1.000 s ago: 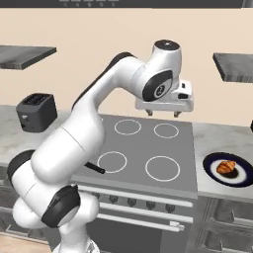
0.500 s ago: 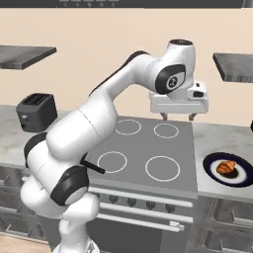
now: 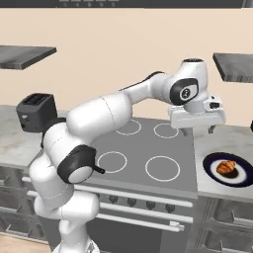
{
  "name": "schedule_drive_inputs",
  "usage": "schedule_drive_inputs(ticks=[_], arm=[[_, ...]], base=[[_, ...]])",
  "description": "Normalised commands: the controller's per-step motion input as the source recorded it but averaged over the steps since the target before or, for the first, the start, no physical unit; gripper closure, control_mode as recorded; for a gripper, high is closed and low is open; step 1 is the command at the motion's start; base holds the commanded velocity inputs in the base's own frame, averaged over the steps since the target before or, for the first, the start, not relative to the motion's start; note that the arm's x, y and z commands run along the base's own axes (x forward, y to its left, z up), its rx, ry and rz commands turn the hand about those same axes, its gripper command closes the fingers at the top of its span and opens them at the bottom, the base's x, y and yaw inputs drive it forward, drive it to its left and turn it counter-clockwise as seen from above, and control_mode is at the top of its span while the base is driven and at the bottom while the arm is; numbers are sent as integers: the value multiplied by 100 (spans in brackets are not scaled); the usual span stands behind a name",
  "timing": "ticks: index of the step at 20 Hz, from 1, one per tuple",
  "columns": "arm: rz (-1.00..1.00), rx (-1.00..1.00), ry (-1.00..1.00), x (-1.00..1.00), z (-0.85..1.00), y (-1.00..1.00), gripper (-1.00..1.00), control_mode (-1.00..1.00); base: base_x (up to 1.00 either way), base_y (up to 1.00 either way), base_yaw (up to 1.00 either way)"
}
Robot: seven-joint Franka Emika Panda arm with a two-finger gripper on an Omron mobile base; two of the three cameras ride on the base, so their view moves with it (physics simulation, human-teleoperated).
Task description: Pick the croissant and place it on the pan. Then turn on the stove to warm the croissant.
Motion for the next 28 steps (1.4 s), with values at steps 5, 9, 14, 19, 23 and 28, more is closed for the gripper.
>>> schedule_drive_inputs(ticks=[5, 9, 14, 19, 23, 28], arm=[[12, -3, -1, 1, -32, -50, -100, -100], [16, -2, 0, 0, -59, -39, -100, -100], [4, 0, -1, -5, -12, -2, -100, -100], [-32, 0, 9, 55, -12, 32, -100, -100], [-46, 0, 26, 25, -41, 9, -100, -100], [-71, 0, 25, 0, -55, -1, -100, -100]], base=[[0, 0, 0], [0, 0, 0], [0, 0, 0], [0, 0, 0], [0, 0, 0], [0, 0, 0]])
